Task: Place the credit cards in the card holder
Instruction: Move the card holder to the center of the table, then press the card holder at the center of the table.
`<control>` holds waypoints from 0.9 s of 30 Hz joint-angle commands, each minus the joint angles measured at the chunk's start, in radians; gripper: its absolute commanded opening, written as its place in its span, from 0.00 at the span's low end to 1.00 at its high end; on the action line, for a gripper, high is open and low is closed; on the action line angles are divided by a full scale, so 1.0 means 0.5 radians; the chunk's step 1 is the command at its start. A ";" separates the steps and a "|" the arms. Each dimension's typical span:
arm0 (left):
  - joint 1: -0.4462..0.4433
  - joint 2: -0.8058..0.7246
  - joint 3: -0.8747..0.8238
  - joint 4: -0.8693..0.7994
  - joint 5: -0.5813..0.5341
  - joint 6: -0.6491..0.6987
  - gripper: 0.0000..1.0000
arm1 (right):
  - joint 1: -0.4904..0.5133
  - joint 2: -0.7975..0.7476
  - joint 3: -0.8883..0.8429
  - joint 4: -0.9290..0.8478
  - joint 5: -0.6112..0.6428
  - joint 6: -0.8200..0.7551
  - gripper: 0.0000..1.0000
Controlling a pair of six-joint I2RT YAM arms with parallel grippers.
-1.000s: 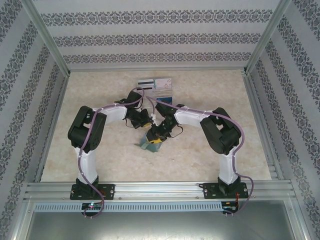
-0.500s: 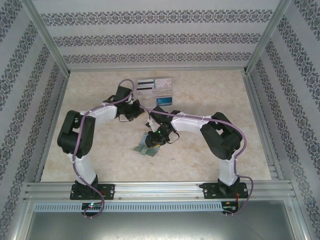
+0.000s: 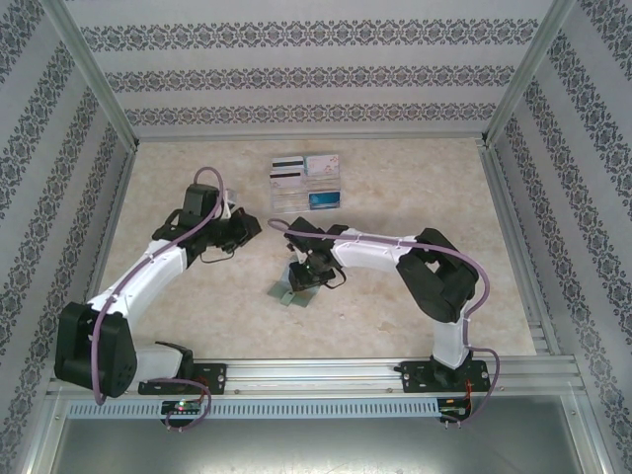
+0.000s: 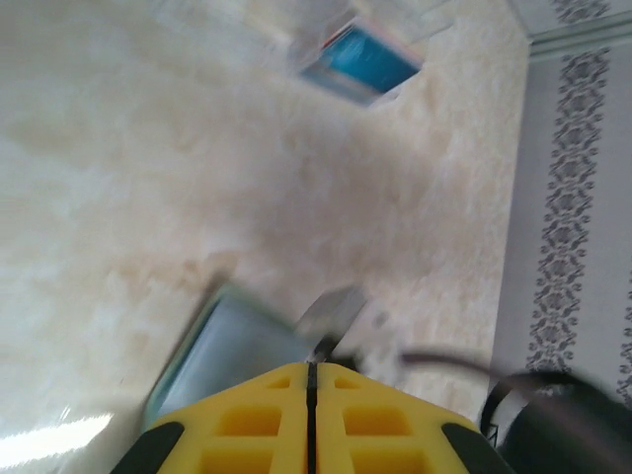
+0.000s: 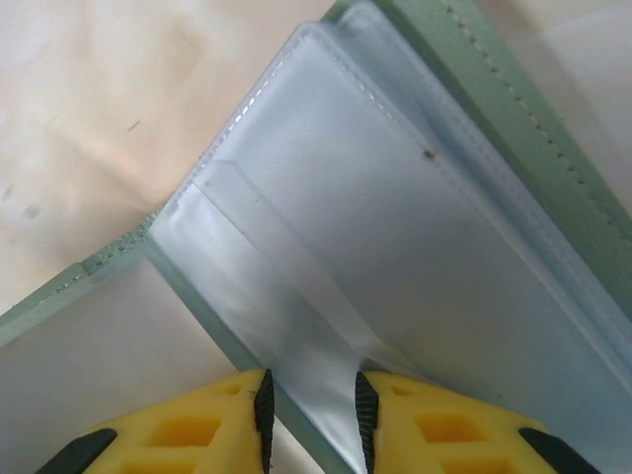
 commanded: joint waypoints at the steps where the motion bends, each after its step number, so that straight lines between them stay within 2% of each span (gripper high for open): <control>1: -0.022 -0.071 -0.044 -0.089 0.050 0.029 0.09 | -0.134 -0.002 -0.113 -0.019 0.440 0.157 0.32; 5: -0.157 0.066 0.019 0.012 0.042 0.013 0.10 | -0.227 -0.054 -0.162 0.131 0.507 0.243 0.31; 8: -0.295 0.244 0.067 0.191 0.047 -0.057 0.11 | -0.218 -0.088 -0.184 0.237 0.512 0.279 0.30; 10: -0.325 0.348 0.100 0.331 0.040 -0.133 0.11 | -0.190 -0.099 -0.201 0.275 0.539 0.295 0.30; 15: -0.436 0.547 0.319 0.346 -0.164 -0.286 0.10 | -0.173 -0.113 -0.287 0.377 0.544 0.330 0.28; 18: -0.524 0.688 0.385 0.485 -0.166 -0.430 0.06 | -0.170 -0.130 -0.314 0.414 0.545 0.327 0.28; 23: -0.604 0.923 0.404 0.638 -0.154 -0.568 0.03 | -0.170 -0.175 -0.365 0.459 0.541 0.336 0.28; 27: -0.608 0.984 0.314 0.673 -0.217 -0.581 0.00 | -0.172 -0.209 -0.413 0.511 0.524 0.349 0.28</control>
